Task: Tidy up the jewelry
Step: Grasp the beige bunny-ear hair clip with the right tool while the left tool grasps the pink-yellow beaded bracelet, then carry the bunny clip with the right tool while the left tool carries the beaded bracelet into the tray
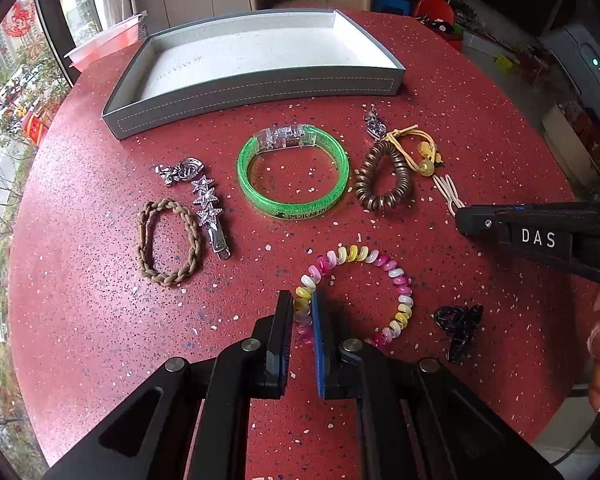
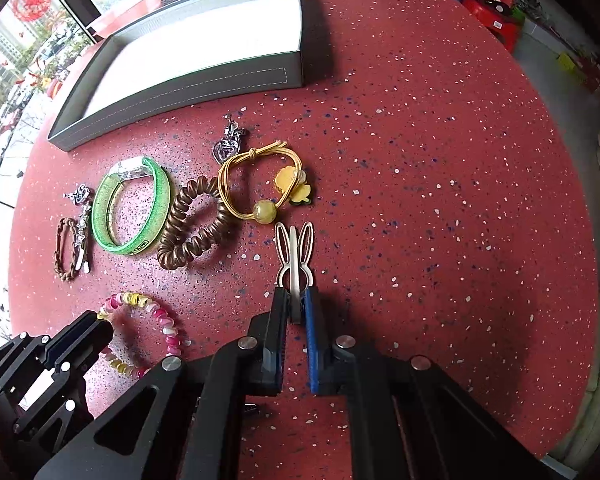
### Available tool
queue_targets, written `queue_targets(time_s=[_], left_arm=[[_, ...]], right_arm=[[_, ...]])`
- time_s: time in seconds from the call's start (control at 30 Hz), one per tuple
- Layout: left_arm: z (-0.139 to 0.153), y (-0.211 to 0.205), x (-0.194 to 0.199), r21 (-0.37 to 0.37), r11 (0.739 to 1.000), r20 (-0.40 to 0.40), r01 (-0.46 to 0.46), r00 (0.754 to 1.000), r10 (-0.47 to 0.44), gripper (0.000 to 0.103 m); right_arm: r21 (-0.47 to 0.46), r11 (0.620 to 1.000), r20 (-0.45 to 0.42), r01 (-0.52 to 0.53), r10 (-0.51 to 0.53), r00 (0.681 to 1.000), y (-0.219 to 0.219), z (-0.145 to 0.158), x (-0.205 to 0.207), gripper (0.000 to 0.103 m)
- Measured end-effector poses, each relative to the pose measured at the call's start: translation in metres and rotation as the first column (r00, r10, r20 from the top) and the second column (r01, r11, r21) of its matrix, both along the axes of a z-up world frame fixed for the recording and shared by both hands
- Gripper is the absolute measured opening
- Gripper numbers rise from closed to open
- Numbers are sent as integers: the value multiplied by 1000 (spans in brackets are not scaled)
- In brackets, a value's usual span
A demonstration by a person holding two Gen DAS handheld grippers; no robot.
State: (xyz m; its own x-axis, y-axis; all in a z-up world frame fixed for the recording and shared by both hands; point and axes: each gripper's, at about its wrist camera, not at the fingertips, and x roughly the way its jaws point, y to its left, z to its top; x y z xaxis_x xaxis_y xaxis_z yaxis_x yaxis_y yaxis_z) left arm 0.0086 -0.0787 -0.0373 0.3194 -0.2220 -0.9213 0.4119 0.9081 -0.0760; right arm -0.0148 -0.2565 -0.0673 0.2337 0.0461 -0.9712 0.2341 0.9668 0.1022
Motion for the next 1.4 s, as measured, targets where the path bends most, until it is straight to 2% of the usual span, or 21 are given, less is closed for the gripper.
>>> queue_targets(time_s=[0.2, 0.27, 0.37, 0.5, 0.63, 0.77, 0.9, 0.93, 0.97, 1.0, 1.13, 1.3, 1.33, 1.4], left_arm=[[15, 19, 8, -73, 997, -12, -23, 1000, 22, 28], [20, 24, 10, -92, 995, -14, -32, 999, 30, 18], [25, 32, 16, -122, 991, -26, -46, 999, 43, 18], [23, 36, 31, -109, 993, -19, -46, 999, 44, 18], [17, 32, 33, -60, 997, -13, -38, 999, 37, 18], [13, 32, 30, -15, 994, -32, -107, 994, 107, 18], [6, 32, 28, -11, 988, -47, -152, 987, 151, 19], [5, 31, 28, -6, 987, -50, -158, 986, 157, 39], [3, 30, 29, -2, 987, -58, -163, 985, 162, 67], [1, 29, 30, 18, 984, -72, -175, 982, 176, 103], [-4, 24, 34, 44, 985, -54, -170, 984, 172, 103], [-26, 10, 42, 112, 980, -67, -163, 983, 171, 103], [-30, 8, 44, 123, 980, -73, -158, 983, 168, 96], [-36, 5, 45, 122, 982, -79, -146, 985, 157, 90]], right_arm=[[74, 996, 45, 53, -56, 997, -19, 24, -11, 9], [85, 995, 64, 55, -61, 996, -22, 29, -12, 9], [104, 993, 94, 47, -57, 994, -24, 42, -10, 9], [119, 992, 116, 32, -46, 992, -27, 56, -5, 9], [141, 990, 114, 27, -44, 993, -27, 56, -5, 9], [167, 985, 87, 38, -53, 995, -31, 50, -9, 9], [185, 982, 87, 43, -60, 994, -38, 51, -11, 9], [188, 981, 87, 42, -59, 994, -38, 51, -11, 9], [189, 981, 88, 40, -57, 994, -40, 51, -11, 9], [190, 981, 90, 36, -54, 994, -40, 52, -10, 9], [188, 982, 101, 24, -43, 994, -36, 52, -6, 9], [192, 981, 107, 12, -33, 994, -33, 52, -2, 9], [195, 981, 108, 13, -34, 994, -34, 53, -3, 9], [199, 980, 111, 13, -36, 993, -35, 54, -3, 9]])
